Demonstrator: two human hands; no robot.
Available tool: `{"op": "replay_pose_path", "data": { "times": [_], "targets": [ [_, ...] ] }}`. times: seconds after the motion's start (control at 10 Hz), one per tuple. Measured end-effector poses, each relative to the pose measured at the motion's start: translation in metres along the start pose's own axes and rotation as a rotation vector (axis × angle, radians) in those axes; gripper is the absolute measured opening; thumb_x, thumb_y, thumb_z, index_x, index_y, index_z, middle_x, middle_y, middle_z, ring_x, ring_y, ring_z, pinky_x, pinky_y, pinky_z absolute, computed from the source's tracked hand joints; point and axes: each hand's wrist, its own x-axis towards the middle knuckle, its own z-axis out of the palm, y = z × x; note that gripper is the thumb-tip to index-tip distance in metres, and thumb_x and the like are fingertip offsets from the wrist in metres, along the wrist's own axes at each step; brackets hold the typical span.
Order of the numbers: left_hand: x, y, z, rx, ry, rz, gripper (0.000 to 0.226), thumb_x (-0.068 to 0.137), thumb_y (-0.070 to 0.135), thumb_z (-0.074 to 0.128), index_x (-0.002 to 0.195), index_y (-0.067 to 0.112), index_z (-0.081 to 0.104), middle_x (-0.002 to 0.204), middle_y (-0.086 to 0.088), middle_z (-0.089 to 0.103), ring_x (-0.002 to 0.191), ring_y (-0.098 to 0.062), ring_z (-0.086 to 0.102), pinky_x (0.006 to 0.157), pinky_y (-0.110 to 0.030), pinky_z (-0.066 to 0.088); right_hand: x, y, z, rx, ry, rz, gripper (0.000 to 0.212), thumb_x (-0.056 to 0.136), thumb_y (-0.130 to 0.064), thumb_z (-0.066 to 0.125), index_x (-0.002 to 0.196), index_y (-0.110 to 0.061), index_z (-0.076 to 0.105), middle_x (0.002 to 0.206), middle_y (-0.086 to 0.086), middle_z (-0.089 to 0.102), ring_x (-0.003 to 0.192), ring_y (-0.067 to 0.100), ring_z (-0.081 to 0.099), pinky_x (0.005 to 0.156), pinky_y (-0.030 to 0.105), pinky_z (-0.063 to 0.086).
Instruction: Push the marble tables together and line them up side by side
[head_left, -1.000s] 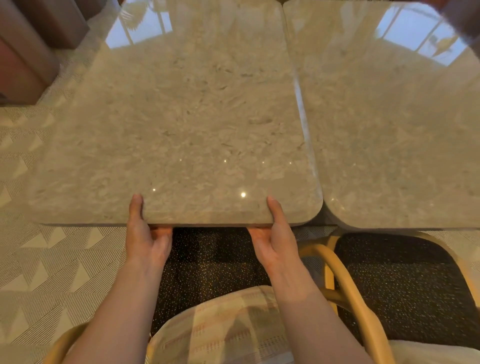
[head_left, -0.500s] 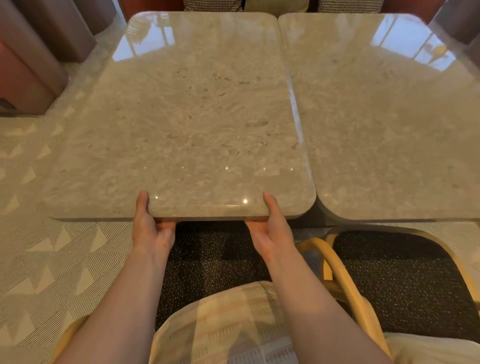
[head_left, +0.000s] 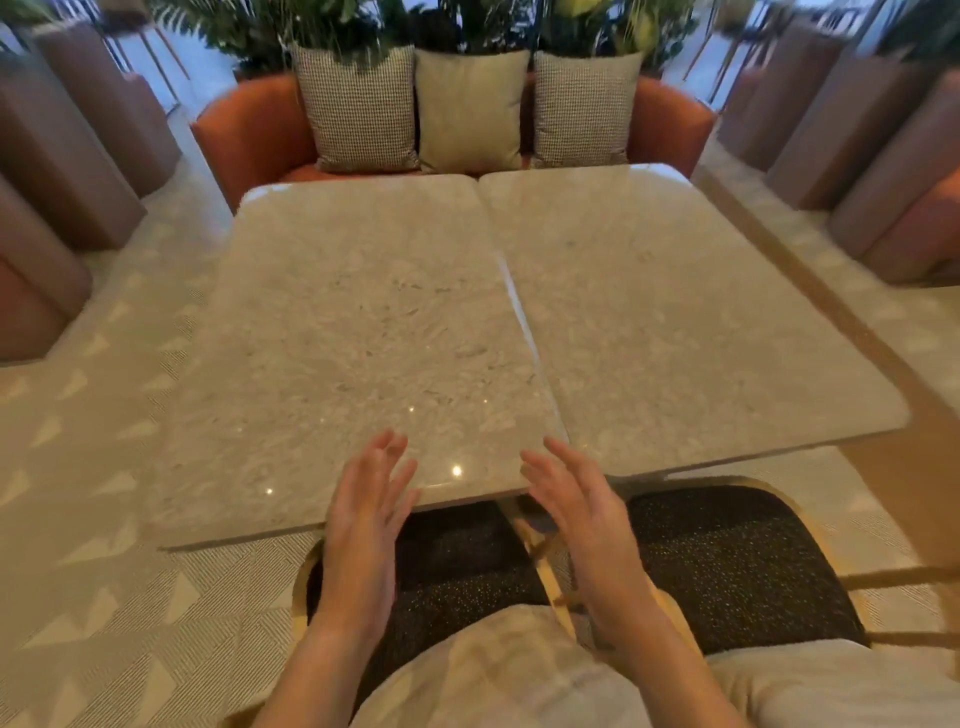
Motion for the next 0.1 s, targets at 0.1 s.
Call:
{"op": "replay_pose_path", "data": {
  "times": [0.1],
  "targets": [
    [-0.0267,0.0988,0.0191,0.110,-0.176,0.409,0.065,0.077,0.081,0.074,0.133,0.050,0.067,0.151,0.007,0.065,0.145,-0.019,0.059,0.116,-0.045,0.046,-0.0313,-0.0944,0.0018,-0.028,-0.102,-0.396,0.068,0.086,-0.068,0.066,0.141,-0.030,0.054,0.143,-0.009,0.068,0.136,0.005,0.063,0.119,0.027,0.047]
  ]
}}
